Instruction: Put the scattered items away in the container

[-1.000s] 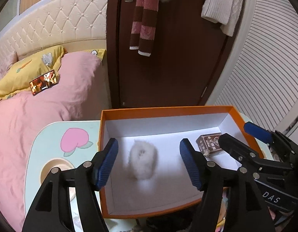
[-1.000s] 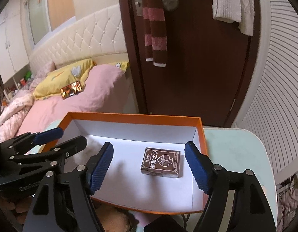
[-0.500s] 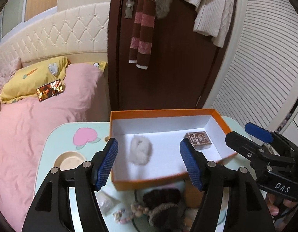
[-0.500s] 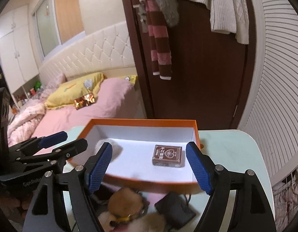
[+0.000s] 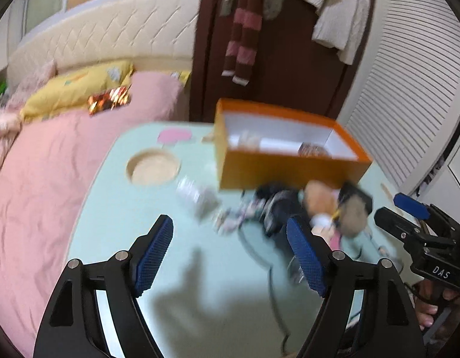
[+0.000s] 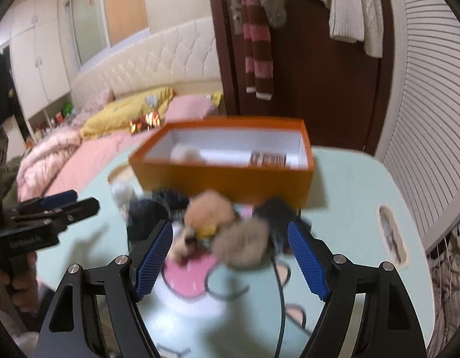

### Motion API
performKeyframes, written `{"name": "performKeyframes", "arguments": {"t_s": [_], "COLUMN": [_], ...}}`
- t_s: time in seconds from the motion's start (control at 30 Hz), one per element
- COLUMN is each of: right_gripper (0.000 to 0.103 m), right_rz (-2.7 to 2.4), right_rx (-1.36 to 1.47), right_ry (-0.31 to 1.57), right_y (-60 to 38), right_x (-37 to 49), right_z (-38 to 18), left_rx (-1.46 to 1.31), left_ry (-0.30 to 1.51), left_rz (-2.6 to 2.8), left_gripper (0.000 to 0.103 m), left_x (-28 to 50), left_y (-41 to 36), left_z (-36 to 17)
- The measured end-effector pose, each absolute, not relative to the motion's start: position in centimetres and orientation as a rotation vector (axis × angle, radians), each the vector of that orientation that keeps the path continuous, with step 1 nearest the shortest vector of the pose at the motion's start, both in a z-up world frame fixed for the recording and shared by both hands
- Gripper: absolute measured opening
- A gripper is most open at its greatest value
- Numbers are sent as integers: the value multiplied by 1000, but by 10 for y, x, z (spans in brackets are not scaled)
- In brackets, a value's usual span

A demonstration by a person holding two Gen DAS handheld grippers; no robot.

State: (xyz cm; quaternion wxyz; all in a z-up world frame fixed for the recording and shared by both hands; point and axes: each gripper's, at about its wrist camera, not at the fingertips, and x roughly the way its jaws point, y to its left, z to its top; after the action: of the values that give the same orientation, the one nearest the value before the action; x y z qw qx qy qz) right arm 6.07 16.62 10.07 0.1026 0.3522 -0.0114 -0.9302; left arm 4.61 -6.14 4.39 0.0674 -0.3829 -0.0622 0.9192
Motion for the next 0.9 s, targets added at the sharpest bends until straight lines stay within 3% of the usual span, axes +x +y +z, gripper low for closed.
{"name": "performKeyframes", "arguments": {"t_s": [0.2, 0.47, 0.73, 0.9], "right_gripper": [79, 84, 86, 86], "right_rz": [-2693, -2752, -2754, -2754], "right_rx": [1200, 1232, 1230, 1227], "right_ry": [-65, 59, 52, 51], "right_y": [170, 164, 165, 165], "right_x": [64, 58, 57, 58], "right_z": [64, 50, 48, 48], "left_rx": [-1251, -1212, -1223, -1183], "left_ry": [-241, -76, -406, -360], "left_rz": [2797, 2879, 2727, 2777], "left_gripper": [79, 82, 83, 82], "left_x": [54, 57, 37, 2], "left_y": [-75, -66, -99, -105], "left_z": [10, -4, 13, 27]}}
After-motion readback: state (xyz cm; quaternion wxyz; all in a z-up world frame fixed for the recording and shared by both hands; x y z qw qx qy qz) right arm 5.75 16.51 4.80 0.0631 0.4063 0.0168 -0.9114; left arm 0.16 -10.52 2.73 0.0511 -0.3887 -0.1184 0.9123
